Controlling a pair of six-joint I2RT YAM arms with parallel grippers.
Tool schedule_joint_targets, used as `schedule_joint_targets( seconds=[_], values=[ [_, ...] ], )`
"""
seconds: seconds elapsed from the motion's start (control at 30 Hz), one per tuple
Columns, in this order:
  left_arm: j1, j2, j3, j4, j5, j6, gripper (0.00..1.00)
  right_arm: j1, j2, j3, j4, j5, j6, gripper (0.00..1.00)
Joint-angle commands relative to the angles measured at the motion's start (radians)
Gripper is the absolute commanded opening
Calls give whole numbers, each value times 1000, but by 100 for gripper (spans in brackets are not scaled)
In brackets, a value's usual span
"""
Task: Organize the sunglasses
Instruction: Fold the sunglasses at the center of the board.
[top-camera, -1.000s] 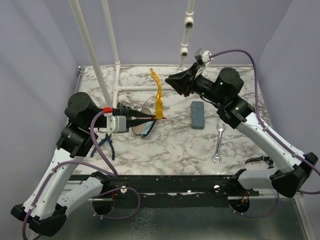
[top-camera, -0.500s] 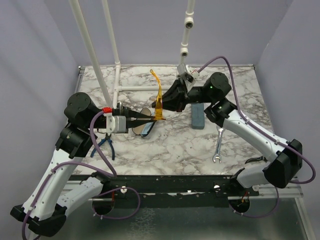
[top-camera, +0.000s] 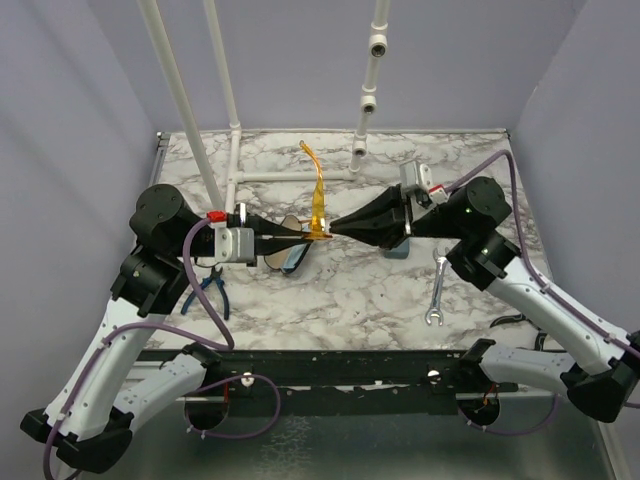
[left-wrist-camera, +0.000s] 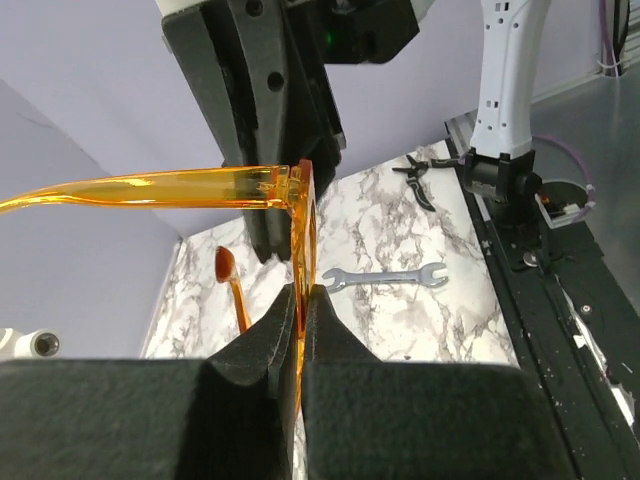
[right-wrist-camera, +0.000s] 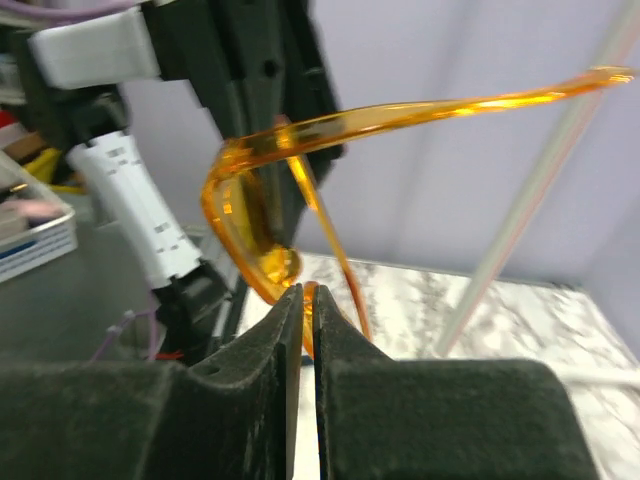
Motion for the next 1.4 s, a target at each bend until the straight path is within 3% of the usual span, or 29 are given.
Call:
schedule_joint_targets(
  seconds=[0.0,0.07,0.13,0.27,0.37,0.47,0.77,0.93,1.1,1.37],
  values=[
    [5,-22,3,0,-17,88,0,10,-69,30,-244,455,-111,12],
    [5,-32,7,-85,-31,215,0,9,-102,41,-293,606,-141,12],
    [5,-37,8,-196,-65,362,0,9,-125,61,-317,617,-173,11],
    [4,-23,19,-515,-168,769,0,9,-114,128,-315,266,-212,9],
    [4,-10,25,-632,-243,958,0,16,-66,183,-251,28,-169,9],
    [4,-11,21,-687,-280,1085,0,53,5,216,-184,-38,-135,8],
    [4,-36,5,-719,-295,1191,0,90,191,224,-74,-18,-158,6],
    [4,-51,14,-813,-291,1303,0,87,330,326,-84,-36,-143,6],
    [3,-96,7,-847,-293,1372,0,86,470,375,6,-114,-26,6],
    [4,-118,39,-751,-233,1162,0,77,585,318,222,-150,155,6]
  ],
)
